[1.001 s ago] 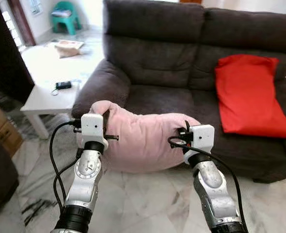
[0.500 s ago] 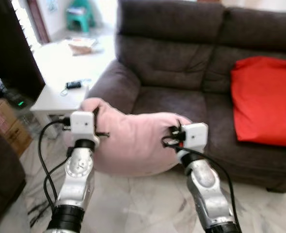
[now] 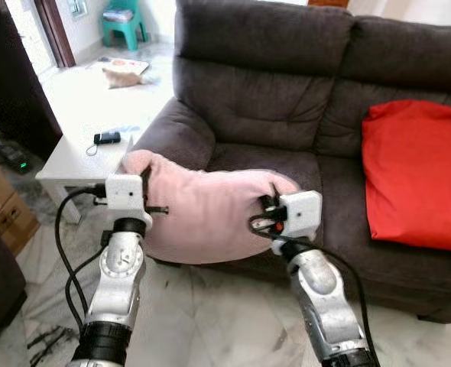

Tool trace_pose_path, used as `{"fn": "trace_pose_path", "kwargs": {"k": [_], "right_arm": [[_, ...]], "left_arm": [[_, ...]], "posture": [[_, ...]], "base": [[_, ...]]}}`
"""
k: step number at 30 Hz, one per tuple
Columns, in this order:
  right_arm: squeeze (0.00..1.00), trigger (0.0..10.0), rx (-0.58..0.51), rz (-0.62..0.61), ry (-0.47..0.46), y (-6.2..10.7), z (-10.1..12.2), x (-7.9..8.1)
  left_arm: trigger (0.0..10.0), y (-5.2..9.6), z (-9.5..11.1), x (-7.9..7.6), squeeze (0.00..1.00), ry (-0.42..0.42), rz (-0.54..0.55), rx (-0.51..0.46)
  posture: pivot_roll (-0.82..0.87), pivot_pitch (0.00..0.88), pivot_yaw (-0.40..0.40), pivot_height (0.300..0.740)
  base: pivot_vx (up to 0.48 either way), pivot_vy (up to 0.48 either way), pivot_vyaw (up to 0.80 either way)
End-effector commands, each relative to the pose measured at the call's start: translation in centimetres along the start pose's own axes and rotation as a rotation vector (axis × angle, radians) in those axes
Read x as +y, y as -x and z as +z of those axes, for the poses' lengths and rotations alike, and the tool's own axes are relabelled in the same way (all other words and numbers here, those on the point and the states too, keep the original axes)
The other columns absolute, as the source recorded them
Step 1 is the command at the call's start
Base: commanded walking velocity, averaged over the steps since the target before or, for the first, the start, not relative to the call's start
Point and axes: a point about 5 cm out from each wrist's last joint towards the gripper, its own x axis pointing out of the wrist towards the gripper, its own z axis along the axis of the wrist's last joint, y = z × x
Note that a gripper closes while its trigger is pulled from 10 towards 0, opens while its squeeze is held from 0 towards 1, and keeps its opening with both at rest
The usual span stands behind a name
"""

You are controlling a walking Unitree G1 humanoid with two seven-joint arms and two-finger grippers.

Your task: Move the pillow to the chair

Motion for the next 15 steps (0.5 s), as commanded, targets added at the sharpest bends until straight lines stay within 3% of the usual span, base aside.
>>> {"fn": "trace_pose_path", "kwargs": {"k": [1, 14, 15], "right_arm": [[0.0, 10.0, -0.089, 0.022, 0.012, -0.44, 1.76, 0.19], [0.0, 10.0, -0.094, 0.05, 0.0, -0.39, 1.8, 0.59], [0.0, 10.0, -0.09, 0.048, -0.006, -0.4, 1.76, 0.58]], "left_arm": [[10.0, -0.16, 0.86, -1.99, 0.0, 0.007, -0.077, -0.037], [10.0, -0.26, 0.92, -1.94, 0.0, 0.007, -0.071, -0.041], [10.0, -0.26, 0.91, -1.97, 0.0, 0.007, -0.072, -0.04]], "posture": [[-0.01, 0.0, -0.055, 0.74], [-0.01, 0.0, -0.053, 0.74], [-0.01, 0.0, -0.053, 0.74]], "base": [[0.296, 0.0, 0.8], [0.296, 0.0, 0.8], [0.296, 0.0, 0.0]]}}
